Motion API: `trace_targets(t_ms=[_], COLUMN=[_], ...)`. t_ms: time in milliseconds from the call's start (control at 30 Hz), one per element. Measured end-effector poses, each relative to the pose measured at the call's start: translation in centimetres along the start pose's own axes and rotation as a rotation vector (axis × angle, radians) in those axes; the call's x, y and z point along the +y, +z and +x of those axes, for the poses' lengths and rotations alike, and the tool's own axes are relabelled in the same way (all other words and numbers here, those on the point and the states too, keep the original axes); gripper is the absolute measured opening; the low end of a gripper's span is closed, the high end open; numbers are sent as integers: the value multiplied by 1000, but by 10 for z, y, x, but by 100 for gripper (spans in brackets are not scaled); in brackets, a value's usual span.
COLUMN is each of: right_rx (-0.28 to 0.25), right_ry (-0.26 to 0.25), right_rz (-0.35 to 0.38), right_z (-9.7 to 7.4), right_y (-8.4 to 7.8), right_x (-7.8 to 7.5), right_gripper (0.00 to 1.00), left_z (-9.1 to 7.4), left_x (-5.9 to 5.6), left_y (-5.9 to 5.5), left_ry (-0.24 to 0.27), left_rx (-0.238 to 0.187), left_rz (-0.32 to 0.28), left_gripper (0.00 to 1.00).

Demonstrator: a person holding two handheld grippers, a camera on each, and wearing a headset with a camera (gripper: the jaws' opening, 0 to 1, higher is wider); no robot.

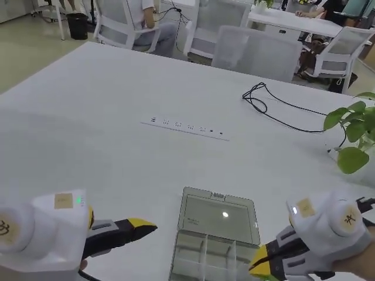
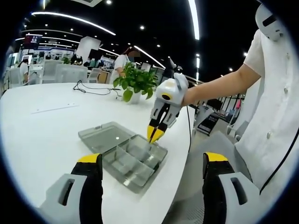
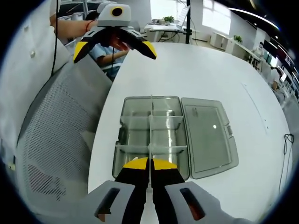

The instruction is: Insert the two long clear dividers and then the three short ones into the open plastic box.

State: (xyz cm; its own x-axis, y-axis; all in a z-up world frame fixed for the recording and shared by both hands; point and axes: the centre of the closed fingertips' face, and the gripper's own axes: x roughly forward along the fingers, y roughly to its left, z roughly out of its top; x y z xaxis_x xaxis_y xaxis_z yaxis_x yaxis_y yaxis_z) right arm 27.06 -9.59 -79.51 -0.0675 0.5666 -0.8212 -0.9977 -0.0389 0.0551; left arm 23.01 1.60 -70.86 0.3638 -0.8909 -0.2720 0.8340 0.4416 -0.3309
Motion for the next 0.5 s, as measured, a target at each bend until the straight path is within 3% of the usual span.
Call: trace_targets(t_ms=[333, 500], right_rx=[39, 31], right_ry=[-14, -20], right_rz=[-35, -28], right_z=[10, 9], right_y=[-7, -7], right_x=[-1, -1], right_gripper=[3, 3], left_z=[0, 0], left_x=[1, 1], left_y=[0, 0], left_ry=[0, -1], left_rx=[3, 1], left_rz=[1, 0], left_gripper=[90, 90])
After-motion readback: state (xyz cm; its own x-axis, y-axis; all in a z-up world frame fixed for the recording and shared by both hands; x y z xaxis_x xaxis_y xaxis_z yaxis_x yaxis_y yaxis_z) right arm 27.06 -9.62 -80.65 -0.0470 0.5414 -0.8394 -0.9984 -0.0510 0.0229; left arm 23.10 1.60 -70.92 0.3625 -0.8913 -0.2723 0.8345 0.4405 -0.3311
